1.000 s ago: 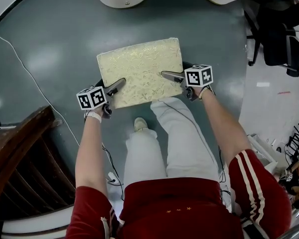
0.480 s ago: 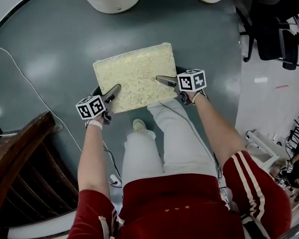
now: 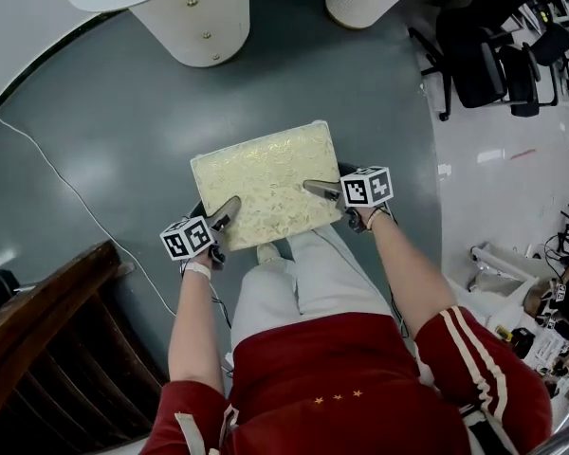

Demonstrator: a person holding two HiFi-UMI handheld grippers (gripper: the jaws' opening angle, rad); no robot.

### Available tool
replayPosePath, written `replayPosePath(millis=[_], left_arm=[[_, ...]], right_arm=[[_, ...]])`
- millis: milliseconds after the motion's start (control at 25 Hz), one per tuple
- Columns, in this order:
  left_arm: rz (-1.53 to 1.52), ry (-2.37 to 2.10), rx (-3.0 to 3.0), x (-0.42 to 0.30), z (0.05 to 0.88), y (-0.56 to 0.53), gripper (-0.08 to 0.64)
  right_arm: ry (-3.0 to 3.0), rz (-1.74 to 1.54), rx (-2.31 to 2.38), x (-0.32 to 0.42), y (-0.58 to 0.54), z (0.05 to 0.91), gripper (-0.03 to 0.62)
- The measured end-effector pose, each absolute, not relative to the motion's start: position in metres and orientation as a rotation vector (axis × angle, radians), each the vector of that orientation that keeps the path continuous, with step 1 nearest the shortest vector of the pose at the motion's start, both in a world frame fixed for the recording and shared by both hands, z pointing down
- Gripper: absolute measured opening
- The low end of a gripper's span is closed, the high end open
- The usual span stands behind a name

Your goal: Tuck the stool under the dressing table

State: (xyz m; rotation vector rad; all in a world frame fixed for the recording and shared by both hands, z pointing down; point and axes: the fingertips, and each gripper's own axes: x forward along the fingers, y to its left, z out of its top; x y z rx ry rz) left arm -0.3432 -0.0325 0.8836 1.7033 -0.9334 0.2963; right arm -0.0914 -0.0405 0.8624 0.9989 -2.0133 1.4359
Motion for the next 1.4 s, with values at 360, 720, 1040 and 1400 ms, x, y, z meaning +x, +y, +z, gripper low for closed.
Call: replayPosePath(millis=[360, 720, 1040, 1400], left_arm=[[0.270, -0.916, 1.858, -0.301, 0.731, -0.024, 0.488], [0.253, -0.984, 1.941, -0.220, 0.655, -0.062, 0.486], [0.213, -1.063, 1.880, -0.134, 0.615, -0.068, 0.485], [0.203, -1.084, 1.871, -0.088, 0.594, -0.089, 0.483]], right_arm=[[-2.087, 1.467, 1.201, -0.049, 0.005, 0.716, 0.474], [-2.177, 1.382, 1.251, 0.037, -0.030, 0.654, 0.474], [-2.226, 1.352, 1.174, 0.127, -0.060, 0.614, 0.472], [-2.262, 1.357, 1.157, 0.175, -0.086, 0.594, 0.463]])
